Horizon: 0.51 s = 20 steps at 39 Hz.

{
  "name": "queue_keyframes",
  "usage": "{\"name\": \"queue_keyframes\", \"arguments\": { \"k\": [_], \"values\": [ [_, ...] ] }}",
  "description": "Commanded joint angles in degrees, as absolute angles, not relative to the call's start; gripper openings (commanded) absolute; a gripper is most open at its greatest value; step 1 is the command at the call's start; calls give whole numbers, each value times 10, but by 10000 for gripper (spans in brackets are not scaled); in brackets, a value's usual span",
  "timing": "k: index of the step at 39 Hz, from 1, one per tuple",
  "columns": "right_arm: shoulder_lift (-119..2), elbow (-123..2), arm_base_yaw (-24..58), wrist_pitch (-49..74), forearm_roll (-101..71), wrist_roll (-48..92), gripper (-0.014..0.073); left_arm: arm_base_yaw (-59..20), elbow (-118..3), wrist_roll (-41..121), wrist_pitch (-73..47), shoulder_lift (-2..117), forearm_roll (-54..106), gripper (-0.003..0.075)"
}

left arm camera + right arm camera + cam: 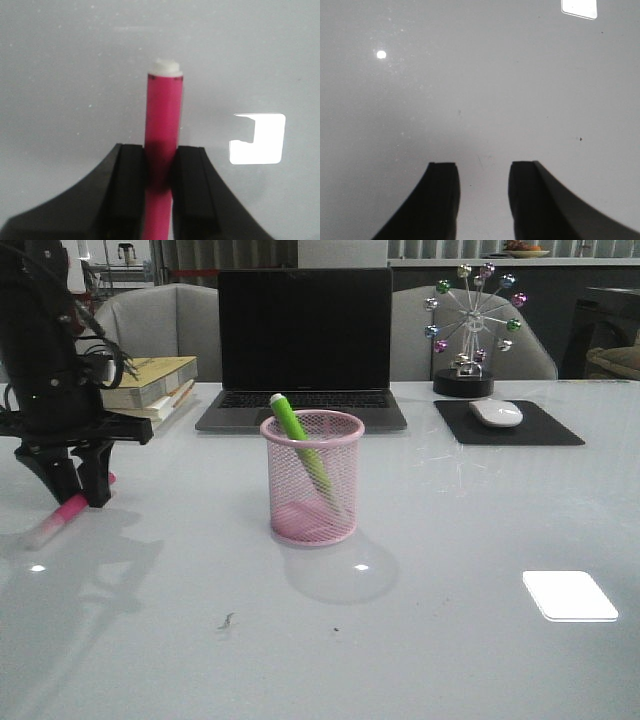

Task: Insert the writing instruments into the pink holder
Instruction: 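Lift the pink marker with the left gripper over the pink holder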

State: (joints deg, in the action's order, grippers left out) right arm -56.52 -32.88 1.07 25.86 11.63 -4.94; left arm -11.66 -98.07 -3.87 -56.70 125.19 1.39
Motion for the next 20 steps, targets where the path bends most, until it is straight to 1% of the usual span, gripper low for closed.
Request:
{"name": "queue_keyframes", "arguments": {
  "k": [1,13,20],
  "values": [
    [-554,-345,7,230,129,-45,375,-132,-1010,-37,-537,1187,4,94],
    [-554,-345,7,230,129,-45,375,-175,-1013,-58,-416,1085,13,94],
    [-554,-345,7,230,129,-45,375,-216,-1013,-58,-358,1038,20,94]
  ]
}}
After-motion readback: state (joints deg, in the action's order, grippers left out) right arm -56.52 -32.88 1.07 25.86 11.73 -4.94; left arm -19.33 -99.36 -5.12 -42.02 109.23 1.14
